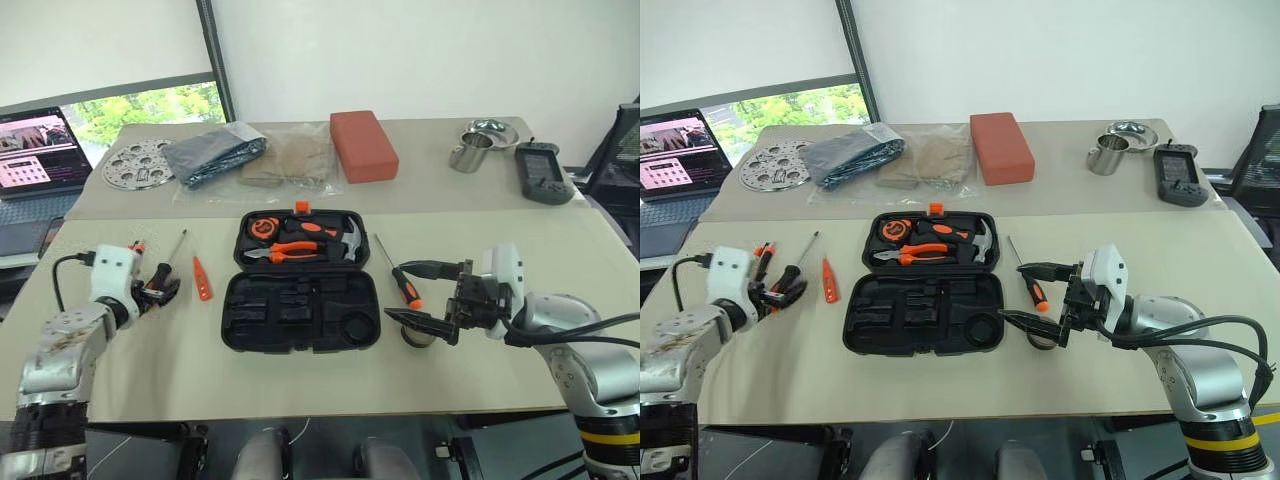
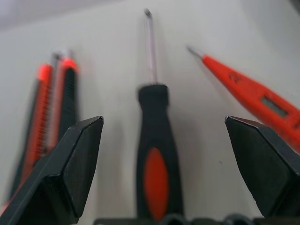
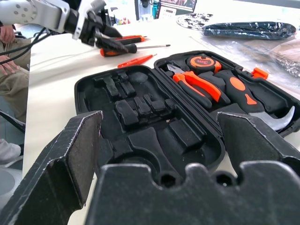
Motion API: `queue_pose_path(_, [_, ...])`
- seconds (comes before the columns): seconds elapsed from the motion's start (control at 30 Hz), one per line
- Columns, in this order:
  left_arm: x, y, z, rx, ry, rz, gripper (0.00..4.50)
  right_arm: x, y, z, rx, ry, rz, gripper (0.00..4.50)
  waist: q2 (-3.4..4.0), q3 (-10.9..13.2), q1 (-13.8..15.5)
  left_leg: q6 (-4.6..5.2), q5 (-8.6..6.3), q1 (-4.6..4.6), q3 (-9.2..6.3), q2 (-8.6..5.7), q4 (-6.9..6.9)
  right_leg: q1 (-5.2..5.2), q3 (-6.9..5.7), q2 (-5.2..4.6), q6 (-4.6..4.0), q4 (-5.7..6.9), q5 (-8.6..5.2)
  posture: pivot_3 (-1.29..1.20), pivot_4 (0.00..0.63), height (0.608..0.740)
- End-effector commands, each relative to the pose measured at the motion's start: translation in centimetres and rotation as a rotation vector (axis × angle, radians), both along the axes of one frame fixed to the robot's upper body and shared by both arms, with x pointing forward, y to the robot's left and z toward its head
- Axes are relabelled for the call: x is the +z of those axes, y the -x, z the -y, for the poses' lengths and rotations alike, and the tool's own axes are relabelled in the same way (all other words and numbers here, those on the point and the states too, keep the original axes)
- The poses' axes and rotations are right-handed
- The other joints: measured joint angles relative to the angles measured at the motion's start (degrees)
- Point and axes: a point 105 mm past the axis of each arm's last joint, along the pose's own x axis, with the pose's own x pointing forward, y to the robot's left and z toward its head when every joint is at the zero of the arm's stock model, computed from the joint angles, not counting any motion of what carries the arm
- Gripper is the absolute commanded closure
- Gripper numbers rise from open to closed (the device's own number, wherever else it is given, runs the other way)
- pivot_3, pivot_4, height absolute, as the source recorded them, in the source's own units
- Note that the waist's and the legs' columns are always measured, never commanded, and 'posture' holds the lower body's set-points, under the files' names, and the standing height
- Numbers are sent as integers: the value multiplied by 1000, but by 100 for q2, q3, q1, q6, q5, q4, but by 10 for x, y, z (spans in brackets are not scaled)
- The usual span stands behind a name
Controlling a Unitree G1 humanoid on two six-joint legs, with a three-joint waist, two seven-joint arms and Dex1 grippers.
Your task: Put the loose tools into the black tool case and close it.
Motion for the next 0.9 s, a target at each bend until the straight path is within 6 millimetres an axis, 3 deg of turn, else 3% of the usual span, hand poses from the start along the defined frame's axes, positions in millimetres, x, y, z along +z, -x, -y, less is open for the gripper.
queue_pose_path(0.03, [-4, -3, -6, 11, -16, -46, 57, 8, 0, 1, -2, -2, 46, 0, 2, -2, 0, -1, 0, 0, 0, 2, 0, 0, 0, 3, 0, 1, 0, 0, 150, 740])
queue_pose_path(0.07, [-7, -3, -8, 24, -12, -61, 57, 8, 0, 1, -3, -3, 48, 0, 9, -6, 2, -1, 1, 1, 0, 2, 0, 0, 2, 4, -1, 2, 0, 0, 150, 740])
queue_pose_path(0.2, [-8, -4, -18, 86, 44, -63, 1131, 8, 2, 5, -22, -6, 53, 0, 12, -8, 1, -3, 2, 7, 0, 3, 2, 2, 5, 6, -1, 10, 0, 0, 150, 740])
queue_pose_path(0.4, [-13, 3, -22, 125, 111, -73, 3386, 5, 5, 6, -30, 5, 52, 0, 13, -9, -58, -4, 2, 13, 2, 11, 2, 1, 17, 17, -2, 14, 1, 0, 150, 740])
queue_pose_path(0.43, [-13, 3, -23, 138, 127, -67, 3549, 6, 4, 7, -32, 5, 54, 0, 14, -9, -61, -4, 2, 15, 3, 12, 2, 1, 19, 19, -2, 15, 1, 0, 150, 740])
queue_pose_path(0.53, [0, -2, -23, 141, 169, 22, 3542, 7, 3, 8, -37, 2, 59, 0, 13, -9, -57, -4, 2, 17, 4, 12, 2, 1, 20, 19, -2, 16, 1, 0, 150, 740])
queue_pose_path(0.63, [60, -17, -4, -22, 222, 329, 3542, 11, 3, 13, -55, -13, 60, 0, 3, -3, -25, -6, 3, 14, 4, 11, 3, 0, 19, 19, -2, 15, 1, 0, 150, 740])
queue_pose_path(0.73, [100, -19, 16, -208, 239, 475, 3542, 15, 1, 22, -83, -28, 63, 0, -14, -3, 25, -12, 6, 1, 2, 11, 8, -4, 7, 18, -7, 13, 4, 0, 150, 740])
queue_pose_path(0.8, [114, -22, 40, -396, 181, 499, 3542, 14, 0, 31, -103, -25, 62, 0, -14, -3, 70, -12, 7, -1, 3, 7, 11, -2, 5, 17, -8, 11, 5, 0, 150, 740])
queue_pose_path(0.9, [106, -18, 83, -741, 13, 436, 3542, 11, -2, 43, -137, -24, 55, 0, 3, -13, 111, -12, 7, 0, 7, 0, 10, 1, 5, 18, -8, 6, 5, 0, 150, 740])
